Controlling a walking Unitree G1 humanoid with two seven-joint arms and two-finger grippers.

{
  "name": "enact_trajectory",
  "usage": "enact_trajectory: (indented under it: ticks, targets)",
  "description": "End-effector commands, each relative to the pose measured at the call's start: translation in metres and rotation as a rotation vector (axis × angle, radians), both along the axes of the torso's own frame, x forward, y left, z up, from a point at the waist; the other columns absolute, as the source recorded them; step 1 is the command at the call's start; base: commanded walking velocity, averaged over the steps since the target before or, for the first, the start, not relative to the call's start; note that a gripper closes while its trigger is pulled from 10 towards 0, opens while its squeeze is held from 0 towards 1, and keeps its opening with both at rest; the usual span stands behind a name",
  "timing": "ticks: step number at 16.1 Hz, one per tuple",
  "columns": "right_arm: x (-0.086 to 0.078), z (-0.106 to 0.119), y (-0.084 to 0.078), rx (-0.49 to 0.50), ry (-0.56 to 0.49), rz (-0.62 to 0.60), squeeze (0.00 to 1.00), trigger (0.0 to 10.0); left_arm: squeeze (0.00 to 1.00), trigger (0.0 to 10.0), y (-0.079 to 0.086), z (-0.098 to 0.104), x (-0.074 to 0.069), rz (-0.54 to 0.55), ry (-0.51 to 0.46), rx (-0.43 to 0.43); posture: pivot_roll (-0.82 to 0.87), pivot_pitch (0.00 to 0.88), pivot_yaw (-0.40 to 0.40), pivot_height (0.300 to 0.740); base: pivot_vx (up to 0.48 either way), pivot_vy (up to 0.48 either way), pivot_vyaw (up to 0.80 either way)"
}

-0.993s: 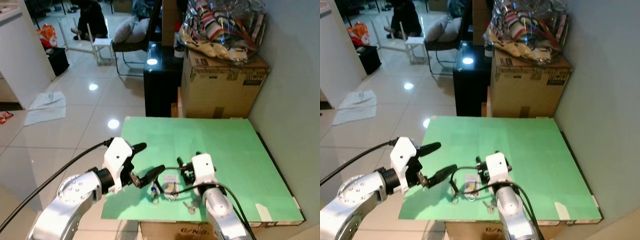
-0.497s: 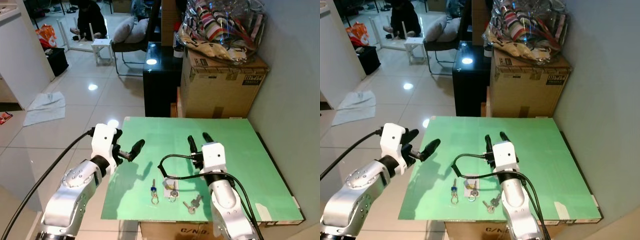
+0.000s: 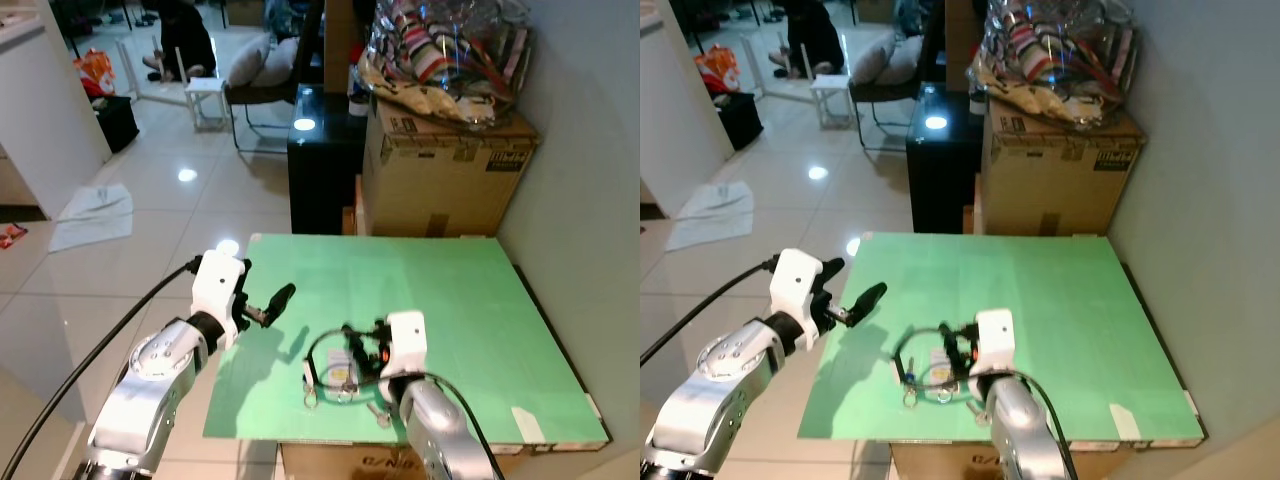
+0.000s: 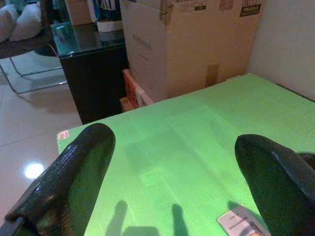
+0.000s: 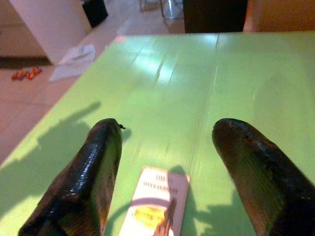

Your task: Hang keys on a hook

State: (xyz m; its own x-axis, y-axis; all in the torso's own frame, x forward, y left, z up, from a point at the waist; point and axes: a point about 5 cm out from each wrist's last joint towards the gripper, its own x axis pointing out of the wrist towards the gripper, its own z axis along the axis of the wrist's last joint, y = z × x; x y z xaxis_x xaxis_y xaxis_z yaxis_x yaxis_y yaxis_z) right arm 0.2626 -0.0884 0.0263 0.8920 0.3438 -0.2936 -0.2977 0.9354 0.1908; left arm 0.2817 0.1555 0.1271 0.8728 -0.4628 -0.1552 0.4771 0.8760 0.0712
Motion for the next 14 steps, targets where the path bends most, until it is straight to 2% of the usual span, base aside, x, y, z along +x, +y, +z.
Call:
enact_trajectory:
  ticks: [1, 2, 5, 8, 11, 14]
  targets:
    - [-0.006, -0.006, -0.006, -0.043, 0.014, 0.008, 1.0, 10.0, 0.0, 10.0, 0.004, -0.001, 0.001, 0.019, 0.005, 0.014, -0.04, 0.0, 0.033, 0.74, 0.0, 0.0, 0.0]
    - [-0.008, -0.008, -0.009, -0.076, 0.006, 0.011, 1.0, 10.0, 0.0, 10.0, 0.004, -0.001, 0.001, 0.027, 0.007, 0.009, -0.05, 0.0, 0.034, 0.74, 0.0, 0.0, 0.0]
    - [-0.019, -0.008, -0.036, -0.21, -0.032, -0.079, 1.0, 10.0, 0.0, 10.0, 0.002, -0.012, -0.001, 0.07, 0.054, -0.088, -0.07, 0.0, 0.041, 0.74, 0.0, 0.0, -0.44]
    - [-0.024, -0.008, -0.042, -0.218, -0.039, -0.094, 1.0, 10.0, 0.0, 10.0, 0.001, -0.017, 0.0, 0.086, 0.072, -0.104, -0.09, 0.0, 0.046, 0.74, 0.0, 0.0, -0.62]
    - [-0.027, -0.009, -0.04, -0.22, -0.039, -0.085, 1.0, 10.0, 0.0, 10.0, 0.002, -0.02, 0.002, 0.09, 0.073, -0.065, -0.1, 0.0, 0.052, 0.74, 0.0, 0.0, -0.59]
    - [-0.034, -0.008, -0.04, -0.224, -0.046, -0.076, 1.0, 10.0, 0.0, 10.0, 0.006, -0.034, 0.008, 0.105, 0.084, 0.04, -0.11, 0.0, 0.057, 0.74, 0.0, 0.0, -0.59]
